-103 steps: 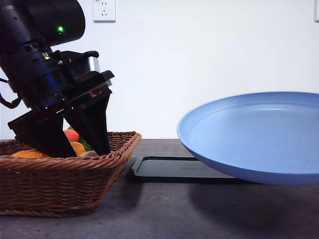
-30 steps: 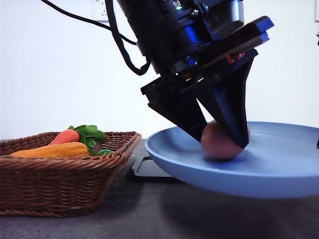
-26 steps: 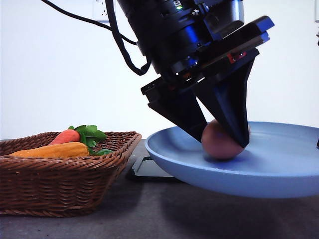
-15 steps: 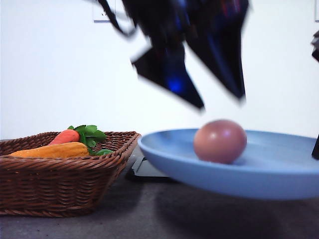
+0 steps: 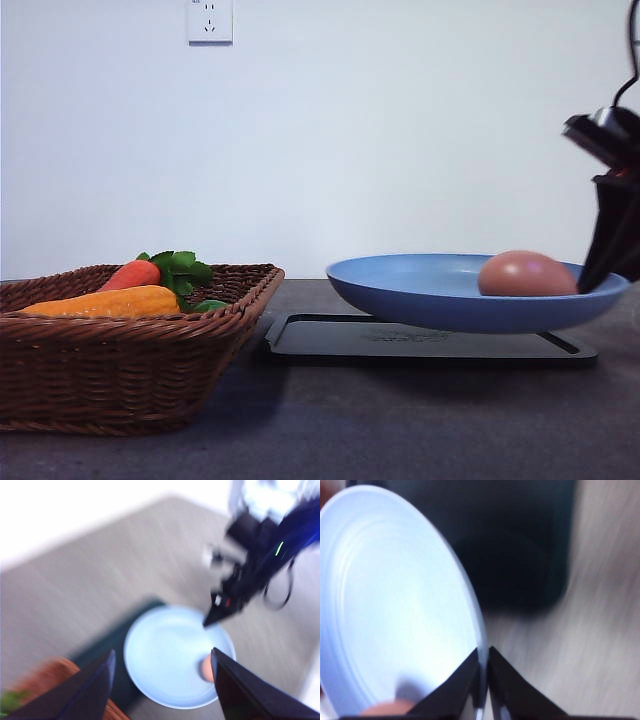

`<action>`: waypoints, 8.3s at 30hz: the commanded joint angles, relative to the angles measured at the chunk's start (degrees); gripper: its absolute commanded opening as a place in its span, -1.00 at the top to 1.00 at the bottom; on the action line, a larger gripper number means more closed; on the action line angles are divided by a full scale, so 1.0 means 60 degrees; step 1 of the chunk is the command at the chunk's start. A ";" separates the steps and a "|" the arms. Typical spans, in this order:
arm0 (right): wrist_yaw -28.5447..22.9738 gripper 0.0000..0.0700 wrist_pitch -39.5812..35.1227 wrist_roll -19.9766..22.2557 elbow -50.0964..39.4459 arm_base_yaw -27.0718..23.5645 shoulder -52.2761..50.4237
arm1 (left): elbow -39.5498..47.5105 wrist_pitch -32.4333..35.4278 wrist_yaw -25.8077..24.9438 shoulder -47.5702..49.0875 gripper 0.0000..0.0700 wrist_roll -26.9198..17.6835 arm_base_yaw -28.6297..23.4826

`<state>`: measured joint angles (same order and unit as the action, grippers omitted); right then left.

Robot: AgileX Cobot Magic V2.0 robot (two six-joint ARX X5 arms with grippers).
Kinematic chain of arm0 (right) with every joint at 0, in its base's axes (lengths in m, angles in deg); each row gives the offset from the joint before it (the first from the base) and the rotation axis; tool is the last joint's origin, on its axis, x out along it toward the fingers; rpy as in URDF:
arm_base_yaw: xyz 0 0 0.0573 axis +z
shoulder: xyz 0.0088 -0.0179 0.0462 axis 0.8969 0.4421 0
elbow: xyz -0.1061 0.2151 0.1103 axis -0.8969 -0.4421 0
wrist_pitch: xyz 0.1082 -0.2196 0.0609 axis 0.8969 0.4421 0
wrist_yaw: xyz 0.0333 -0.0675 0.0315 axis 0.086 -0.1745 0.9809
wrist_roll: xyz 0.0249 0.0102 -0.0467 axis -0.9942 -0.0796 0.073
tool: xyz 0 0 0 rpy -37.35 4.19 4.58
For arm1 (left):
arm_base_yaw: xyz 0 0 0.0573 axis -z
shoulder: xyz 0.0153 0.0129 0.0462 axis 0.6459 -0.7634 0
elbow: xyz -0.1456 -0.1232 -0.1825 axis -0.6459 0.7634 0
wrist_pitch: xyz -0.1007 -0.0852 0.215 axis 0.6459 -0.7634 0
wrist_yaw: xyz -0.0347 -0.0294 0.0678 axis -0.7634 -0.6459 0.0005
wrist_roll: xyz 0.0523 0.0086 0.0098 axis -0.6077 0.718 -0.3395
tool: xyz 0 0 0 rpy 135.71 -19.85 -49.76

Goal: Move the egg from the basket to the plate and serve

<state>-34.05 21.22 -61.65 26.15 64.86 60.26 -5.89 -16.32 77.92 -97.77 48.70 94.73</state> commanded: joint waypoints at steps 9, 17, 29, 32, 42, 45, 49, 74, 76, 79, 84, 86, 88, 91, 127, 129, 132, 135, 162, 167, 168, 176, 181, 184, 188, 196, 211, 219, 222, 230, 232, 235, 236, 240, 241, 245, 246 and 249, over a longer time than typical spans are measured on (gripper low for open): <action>0.0096 1.00 -0.0169 0.0075 0.2505 0.0013 0.2924 | -0.0197 -0.0468 0.0902 0.1718 -0.12 0.0091 0.0077; 0.0010 0.92 -0.0272 0.0079 0.2771 0.0026 0.3525 | -0.0195 -0.1140 0.1149 0.1886 -0.12 0.0181 0.0080; -0.0136 0.28 -0.0203 0.0118 0.2822 -0.0008 0.3316 | -0.0193 -0.1168 0.1150 0.0979 -0.12 0.0094 0.0076; -0.0139 0.28 -0.0081 0.0147 0.2822 -0.0169 0.2949 | -0.0193 -0.1160 0.1200 0.0638 -0.12 -0.0159 0.0076; -0.0142 0.43 0.1535 0.0404 0.2822 -0.0728 0.0676 | -0.0193 -0.1122 0.1258 -0.1551 -0.10 -0.0432 -0.0237; -0.0160 0.57 0.2686 0.1055 0.2818 -0.0718 -0.0171 | -0.0193 -0.1114 0.1258 -0.2361 0.09 -0.0635 -0.0475; -0.0357 0.87 0.4103 0.1968 0.2782 -0.0360 -0.1248 | -0.0193 -0.1174 0.1257 -0.3445 0.56 -0.0961 -0.0992; -0.6238 1.00 -0.1422 0.1650 -0.0806 0.3914 -0.7609 | 0.1388 0.0562 0.1210 0.0532 1.00 -0.0414 -0.3381; -0.6241 1.00 -0.2323 0.1599 -0.1629 0.3942 -0.8013 | 0.2084 0.0875 0.1217 0.1330 1.00 -0.0412 -0.3393; -0.6240 1.00 -0.3557 0.1538 -0.2830 0.3946 -0.8397 | 0.3325 0.1285 0.1227 0.2564 1.00 -0.0362 -0.3395; -0.6237 1.00 -0.5350 0.0979 -0.4364 0.3946 -0.8546 | 0.5211 0.1174 0.1218 0.4372 1.00 0.0155 -0.3395; -0.6238 1.00 -0.5436 0.0819 -0.4566 0.3946 -0.8477 | 0.5525 0.0557 0.1218 0.4755 1.00 0.0684 -0.3395; -0.6241 1.00 -0.5434 0.0786 -0.4636 0.3942 -0.8429 | 0.5550 -0.0225 0.1218 0.4887 1.00 0.1167 -0.3395; -0.6228 1.00 -0.5455 0.0811 -0.4635 0.3938 -0.8437 | 0.5548 -0.0788 0.1218 0.4897 1.00 0.1198 -0.3395; -0.6232 1.00 -0.5668 0.0811 -0.4635 0.3938 -0.8438 | 0.9746 0.3746 0.0956 0.8979 1.00 0.0192 -0.8175; -0.6232 1.00 -0.5668 0.0811 -0.4635 0.3938 -0.8438 | 1.0232 0.3780 0.0956 0.8979 1.00 0.0277 -0.8247; -0.6230 1.00 -0.5668 0.0811 -0.4635 0.3938 -0.8438 | 1.0768 0.3767 0.0956 0.8979 1.00 0.0445 -0.8255; -0.6232 1.00 -0.5668 0.0811 -0.4635 0.3938 -0.8438 | 1.1108 0.3763 0.0952 0.8979 1.00 0.0656 -0.8255; -0.6232 1.00 -0.5668 0.0811 -0.4635 0.3938 -0.8440 | 1.1613 0.3982 0.0424 0.8979 1.00 0.1166 -0.8251; -0.6232 1.00 -0.5668 0.0813 -0.4635 0.3938 -0.8438 | 1.1613 0.3982 0.0424 0.8979 1.00 0.1166 -0.8251; -0.6232 1.00 -0.5668 0.0811 -0.4635 0.3938 -0.8438 | 1.1613 0.3982 0.0424 0.8979 1.00 0.1166 -0.8251; -0.6234 1.00 -0.5641 0.0826 -0.4637 0.3938 -0.8457 | 1.1613 0.3982 0.0424 0.8979 1.00 0.1166 -0.8251; -0.7047 1.00 -0.5574 0.2125 -0.4650 0.3694 -0.9429 | 1.1613 0.3982 0.0424 0.8979 1.00 0.1166 -0.8251; -0.7193 1.00 -0.5591 0.2886 -0.4819 0.3302 -1.0107 | 1.1613 0.3982 0.0424 0.8979 1.00 0.1166 -0.8251; -0.7140 1.00 -0.5704 0.2960 -0.5395 0.2454 -1.1000 | 1.1613 0.3982 0.0422 0.8979 1.00 0.1166 -0.8251; -0.5604 1.00 -0.5765 0.2674 -0.6970 0.0838 -1.2664 | 1.1613 0.3982 0.0424 0.8979 1.00 0.1166 -0.8251; -0.4896 1.00 -0.5076 0.2561 -0.8315 -0.0408 -1.3818 | 1.1613 0.3982 0.0421 0.8979 1.00 0.1166 -0.8251; -0.4895 1.00 -0.3738 0.2156 -0.8405 -0.0393 -1.3810 | 1.1613 0.3982 0.0424 0.8979 1.00 0.1166 -0.8251; -0.4931 1.00 -0.3782 0.1954 -0.8401 -0.0393 -1.3812 | 1.1613 0.3982 0.0424 0.8979 1.00 0.1166 -0.8251; -0.4939 1.00 -0.3956 0.1955 -0.8398 -0.0393 -1.3815 | 1.1613 0.3982 0.0424 0.8979 1.00 0.1166 -0.8251; -0.4939 1.00 -0.3956 0.1955 -0.8398 -0.0393 -1.3815 | 1.1613 0.3982 0.0424 0.8979 1.00 0.1166 -0.8251; -0.4939 1.00 -0.3956 0.1955 -0.8401 -0.0393 -1.3815 | 1.1613 0.3982 0.0424 0.8979 1.00 0.1166 -0.8251; -0.4939 1.00 -0.3956 0.1955 -0.8399 -0.0393 -1.3815 | 1.1613 0.3982 0.0424 0.8979 1.00 0.1166 -0.8251; -0.4939 1.00 -0.3954 0.1955 -0.8400 -0.0393 -1.3815 | 1.1613 0.3982 0.0424 0.8979 1.00 0.1166 -0.8251; -0.4939 1.00 -0.3956 0.1955 -0.8399 -0.0393 -1.3815 | 1.1613 0.3982 0.0424 0.8979 1.00 0.1166 -0.8251; -0.4939 1.00 -0.3952 0.1955 -0.8399 -0.0393 -1.3815 | 1.1613 0.3982 0.0424 0.8979 1.00 0.1166 -0.8251; -0.4939 1.00 -0.3952 0.1955 -0.8400 -0.0393 -1.3815 | 1.1613 0.3982 0.0424 0.8979 1.00 0.1166 -0.8251; -0.4939 1.00 -0.3953 0.1955 -0.8400 -0.0393 -1.3815 | 1.1613 0.3982 0.0424 0.8979 1.00 0.1166 -0.8251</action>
<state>-63.61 -1.99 -49.16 -23.97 62.52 -22.56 62.26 8.00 80.66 -44.03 55.59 45.25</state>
